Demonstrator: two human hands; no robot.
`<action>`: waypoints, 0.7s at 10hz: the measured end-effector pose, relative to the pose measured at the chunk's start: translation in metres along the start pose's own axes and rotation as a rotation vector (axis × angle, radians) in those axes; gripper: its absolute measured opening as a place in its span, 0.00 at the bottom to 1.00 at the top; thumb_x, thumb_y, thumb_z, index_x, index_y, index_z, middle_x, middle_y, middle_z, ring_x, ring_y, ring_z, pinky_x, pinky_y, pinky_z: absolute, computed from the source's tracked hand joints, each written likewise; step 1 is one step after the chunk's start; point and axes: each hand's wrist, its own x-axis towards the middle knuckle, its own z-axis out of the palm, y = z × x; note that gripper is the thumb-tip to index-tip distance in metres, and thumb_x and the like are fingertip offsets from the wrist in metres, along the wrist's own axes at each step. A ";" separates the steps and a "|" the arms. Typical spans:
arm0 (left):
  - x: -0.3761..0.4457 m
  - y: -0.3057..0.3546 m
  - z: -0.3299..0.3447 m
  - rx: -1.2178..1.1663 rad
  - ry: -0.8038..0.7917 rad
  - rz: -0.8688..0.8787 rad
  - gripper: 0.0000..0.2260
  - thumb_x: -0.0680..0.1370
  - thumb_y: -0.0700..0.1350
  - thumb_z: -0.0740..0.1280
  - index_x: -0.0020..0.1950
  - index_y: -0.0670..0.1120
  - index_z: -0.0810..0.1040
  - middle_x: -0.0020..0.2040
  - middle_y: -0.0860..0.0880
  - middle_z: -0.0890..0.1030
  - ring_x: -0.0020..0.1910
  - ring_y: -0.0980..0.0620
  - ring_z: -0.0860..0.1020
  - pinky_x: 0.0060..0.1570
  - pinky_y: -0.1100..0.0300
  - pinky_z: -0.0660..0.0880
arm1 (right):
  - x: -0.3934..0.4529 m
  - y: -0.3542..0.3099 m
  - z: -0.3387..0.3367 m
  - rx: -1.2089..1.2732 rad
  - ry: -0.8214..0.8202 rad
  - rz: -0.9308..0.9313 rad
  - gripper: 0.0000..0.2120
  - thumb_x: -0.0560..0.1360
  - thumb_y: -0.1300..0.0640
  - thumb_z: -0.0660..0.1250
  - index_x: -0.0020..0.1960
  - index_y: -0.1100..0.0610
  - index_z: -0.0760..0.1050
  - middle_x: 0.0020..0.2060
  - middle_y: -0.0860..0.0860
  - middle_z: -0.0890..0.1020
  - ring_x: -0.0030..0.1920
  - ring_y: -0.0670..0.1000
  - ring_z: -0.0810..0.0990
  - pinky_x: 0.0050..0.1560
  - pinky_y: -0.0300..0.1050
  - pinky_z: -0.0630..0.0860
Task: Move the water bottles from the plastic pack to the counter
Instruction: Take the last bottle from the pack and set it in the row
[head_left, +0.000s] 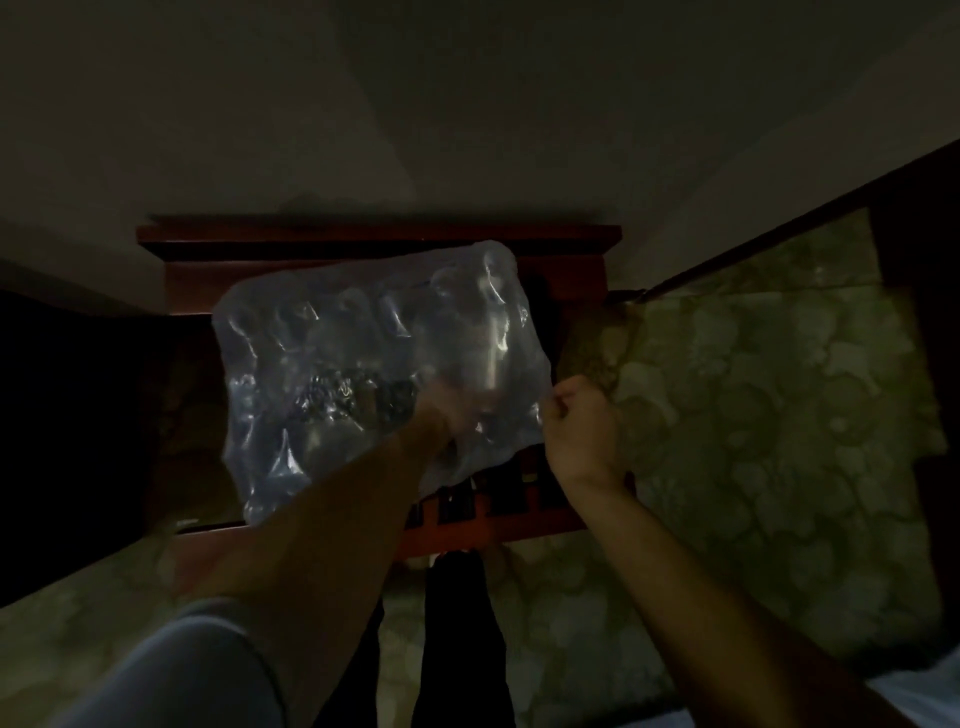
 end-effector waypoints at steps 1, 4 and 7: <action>0.008 -0.028 -0.027 -0.061 -0.007 -0.004 0.06 0.81 0.37 0.64 0.55 0.39 0.78 0.47 0.45 0.79 0.41 0.60 0.84 0.31 0.67 0.78 | 0.000 -0.005 0.001 -0.043 -0.002 0.029 0.05 0.80 0.56 0.62 0.50 0.57 0.75 0.42 0.53 0.80 0.42 0.52 0.80 0.44 0.50 0.80; -0.021 -0.024 -0.058 -0.090 0.115 0.016 0.10 0.76 0.47 0.72 0.52 0.42 0.82 0.47 0.45 0.83 0.41 0.50 0.82 0.41 0.51 0.84 | -0.014 -0.010 0.003 -0.093 0.017 0.057 0.08 0.80 0.54 0.63 0.52 0.58 0.75 0.41 0.51 0.78 0.39 0.49 0.76 0.30 0.40 0.66; -0.084 -0.026 -0.109 0.037 0.281 0.047 0.17 0.73 0.56 0.73 0.50 0.43 0.81 0.49 0.43 0.84 0.47 0.46 0.84 0.49 0.48 0.83 | -0.022 -0.008 0.000 -0.166 -0.007 0.084 0.09 0.79 0.54 0.63 0.52 0.61 0.75 0.47 0.59 0.82 0.44 0.57 0.80 0.41 0.48 0.77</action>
